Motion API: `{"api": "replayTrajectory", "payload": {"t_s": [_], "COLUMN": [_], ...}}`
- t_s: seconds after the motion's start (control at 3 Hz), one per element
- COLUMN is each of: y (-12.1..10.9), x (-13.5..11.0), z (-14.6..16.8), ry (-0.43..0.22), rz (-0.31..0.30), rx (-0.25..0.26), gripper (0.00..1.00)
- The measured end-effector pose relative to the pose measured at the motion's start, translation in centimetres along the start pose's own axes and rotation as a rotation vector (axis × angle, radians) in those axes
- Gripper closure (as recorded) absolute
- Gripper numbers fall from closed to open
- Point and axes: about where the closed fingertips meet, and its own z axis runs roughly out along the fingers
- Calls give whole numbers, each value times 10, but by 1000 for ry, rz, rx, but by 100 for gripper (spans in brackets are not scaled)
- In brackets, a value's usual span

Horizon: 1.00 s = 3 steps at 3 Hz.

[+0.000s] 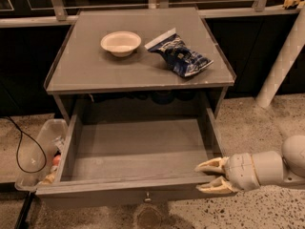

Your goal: Open top drawer

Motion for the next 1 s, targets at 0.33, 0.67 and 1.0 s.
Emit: {"api": "replayTrajectory", "payload": {"t_s": [0.33,0.67,1.0], "y": [0,0,0], "x": [0,0,0], "z": [0,0,0], "ry": [0,0,0], "rz": [0,0,0], "rx": [0,0,0], "gripper": [12,0,0]}}
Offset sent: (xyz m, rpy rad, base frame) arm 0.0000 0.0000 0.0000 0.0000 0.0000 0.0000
